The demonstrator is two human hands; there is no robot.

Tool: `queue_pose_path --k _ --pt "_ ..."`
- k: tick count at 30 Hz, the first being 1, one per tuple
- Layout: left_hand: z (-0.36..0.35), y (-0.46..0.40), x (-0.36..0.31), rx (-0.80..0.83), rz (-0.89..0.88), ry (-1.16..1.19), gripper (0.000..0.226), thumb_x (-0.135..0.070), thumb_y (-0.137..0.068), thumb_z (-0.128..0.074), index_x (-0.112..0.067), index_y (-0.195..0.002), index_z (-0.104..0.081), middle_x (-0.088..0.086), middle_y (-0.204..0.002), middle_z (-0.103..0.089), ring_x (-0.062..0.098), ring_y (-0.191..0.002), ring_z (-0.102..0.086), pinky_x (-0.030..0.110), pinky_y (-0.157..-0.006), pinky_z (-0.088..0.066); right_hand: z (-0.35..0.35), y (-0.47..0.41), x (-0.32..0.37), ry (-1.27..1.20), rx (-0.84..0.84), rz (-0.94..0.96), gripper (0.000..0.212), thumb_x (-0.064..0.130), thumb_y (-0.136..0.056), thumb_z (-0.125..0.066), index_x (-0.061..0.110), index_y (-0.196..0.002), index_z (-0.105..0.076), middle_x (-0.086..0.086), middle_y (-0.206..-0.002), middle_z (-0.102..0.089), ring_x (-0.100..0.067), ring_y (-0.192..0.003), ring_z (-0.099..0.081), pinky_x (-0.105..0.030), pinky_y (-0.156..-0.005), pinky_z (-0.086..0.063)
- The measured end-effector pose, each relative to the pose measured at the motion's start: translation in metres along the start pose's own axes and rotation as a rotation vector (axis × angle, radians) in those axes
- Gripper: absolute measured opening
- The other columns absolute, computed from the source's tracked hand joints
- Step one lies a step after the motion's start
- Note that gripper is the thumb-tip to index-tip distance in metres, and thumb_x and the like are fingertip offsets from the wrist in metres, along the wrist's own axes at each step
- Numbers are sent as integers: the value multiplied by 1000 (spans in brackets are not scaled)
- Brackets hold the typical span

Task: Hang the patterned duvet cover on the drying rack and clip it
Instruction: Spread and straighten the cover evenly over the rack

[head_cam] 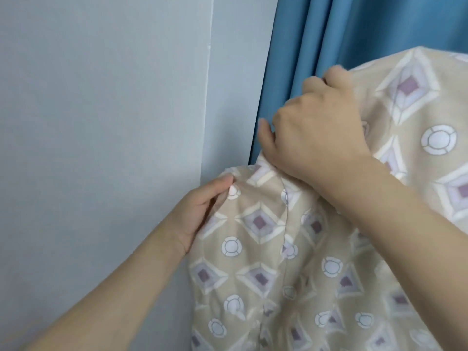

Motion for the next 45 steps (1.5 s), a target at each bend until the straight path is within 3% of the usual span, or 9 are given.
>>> queue_pose_path --k 4,11,17,22,27,30,33,38,45 --pt "-10 -7 -11 68 -51 231 43 -38 -90 -54 -4 -104 -75 19 -113 -69 31 -106 -67 42 -92 -54 -12 9 -7 26 11 -77 50 31 -92 -37 10 -49 -53 -8 -46 -47 -23 -63 -28 -41 -73 -26" --pt "-27 0 -29 271 -197 369 16 -27 -90 -60 -14 -99 -62 10 -99 -63 19 -100 -61 34 -95 -48 2 11 -1 3 -46 -128 46 31 -98 -32 18 -54 -30 2 -51 -33 -22 -63 -27 -39 -73 -26" --pt "-24 29 -20 248 -497 -556 50 -27 -86 -62 -5 -46 -41 5 -36 -39 8 -33 -41 14 -41 -31 7 17 0 -43 7 -61 43 30 -97 -33 14 -58 -39 -1 -58 -42 -23 -67 -33 -41 -80 -28" --pt "-49 41 15 430 -907 -1098 37 -25 -95 -58 -17 -61 -46 -7 -61 -40 16 -53 -39 28 -49 -36 24 39 10 -224 115 -4 22 21 -94 -49 10 -87 -67 -7 -105 -61 -30 -99 -47 -45 -111 -17" --pt "-59 54 55 608 -917 -1535 27 -21 -83 -54 -17 -108 -64 0 -99 -59 21 -84 -55 34 -71 -44 46 81 13 -216 125 -324 47 25 -88 -67 1 -123 -49 -24 -135 -28 -42 -125 -36 -55 -107 -29" --pt "-45 70 56 822 -899 -1403 50 -13 -76 -43 -20 -122 -61 -3 -122 -57 22 -103 -55 37 -88 -41 60 119 18 -229 305 -729 50 47 -81 -68 13 -111 -47 -9 -114 -50 -25 -108 -49 -38 -95 -40" --pt "-20 71 25 539 -1066 -1169 37 -4 -74 -49 -14 -107 -62 4 -115 -56 28 -98 -54 42 -85 -41 66 149 46 -624 521 -1167 44 65 -76 -64 24 -82 -50 7 -73 -55 -17 -73 -59 -41 -65 -50" --pt "12 43 19 379 -962 -1131 85 -6 -71 -72 -12 -143 -27 10 -140 -30 30 -134 -32 45 -114 -27 78 165 80 -648 571 -1346 20 8 -82 -50 19 -66 -48 10 -56 -45 -14 -56 -46 -39 -56 -44" --pt "19 46 7 316 -842 -690 33 0 -80 -36 -4 -105 -57 -13 -79 -55 6 -68 -52 17 -61 -45 93 179 106 -631 350 -1540 5 1 -85 -45 -3 -86 -49 -6 -71 -50 -15 -65 -49 -37 -59 -41"
Point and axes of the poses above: each hand's wrist, its own y-axis away from the middle knuckle, its own z-axis out of the back of the hand, x = y × z, the point moved 5 cm from there along -y, towards the middle knuckle
